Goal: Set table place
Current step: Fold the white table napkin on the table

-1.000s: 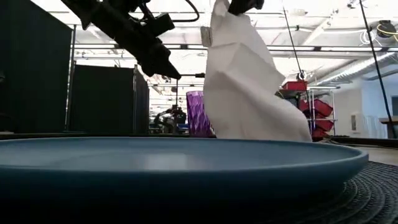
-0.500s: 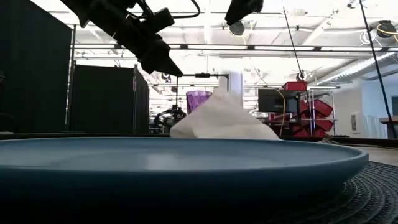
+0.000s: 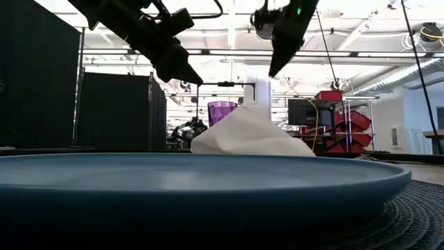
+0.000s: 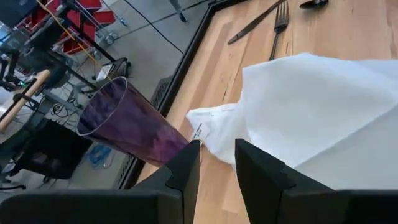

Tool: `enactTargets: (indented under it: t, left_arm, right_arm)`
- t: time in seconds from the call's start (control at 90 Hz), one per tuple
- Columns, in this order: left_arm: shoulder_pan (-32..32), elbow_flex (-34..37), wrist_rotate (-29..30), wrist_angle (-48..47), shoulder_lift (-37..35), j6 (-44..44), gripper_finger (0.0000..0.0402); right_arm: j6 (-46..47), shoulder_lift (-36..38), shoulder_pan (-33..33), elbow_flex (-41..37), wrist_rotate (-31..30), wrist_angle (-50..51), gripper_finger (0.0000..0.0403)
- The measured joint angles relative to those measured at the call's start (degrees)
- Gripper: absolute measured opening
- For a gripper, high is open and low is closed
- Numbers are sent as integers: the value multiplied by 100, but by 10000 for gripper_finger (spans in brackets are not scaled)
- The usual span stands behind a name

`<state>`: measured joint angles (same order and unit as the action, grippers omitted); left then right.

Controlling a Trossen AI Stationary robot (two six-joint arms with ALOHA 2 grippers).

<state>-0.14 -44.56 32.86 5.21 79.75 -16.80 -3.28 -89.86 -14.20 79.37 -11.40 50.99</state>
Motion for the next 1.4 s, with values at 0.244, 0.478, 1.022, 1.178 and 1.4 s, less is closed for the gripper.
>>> enactTargets:
  t: [0.244,0.478,1.022,1.178,1.4]
  left_arm:
    - [7,0,-1,-288,0,93,86]
    - [46,0,0,-316,-46,101,86]
    - [55,0,-2,-315,-48,4,86]
    - [55,0,-2,-272,-48,6,86]
    - [52,0,-7,-269,-48,138,86]
  right_arm:
    - [779,0,-240,-809,1334,-14,190]
    - [1594,2,455,-1323,1579,-23,190]
    - [3031,7,2442,-2443,-119,-2040,189]
    - [3562,6,2763,-2454,-11,-2117,189]
    - [3978,6,2949,-2454,-61,-2352,189]
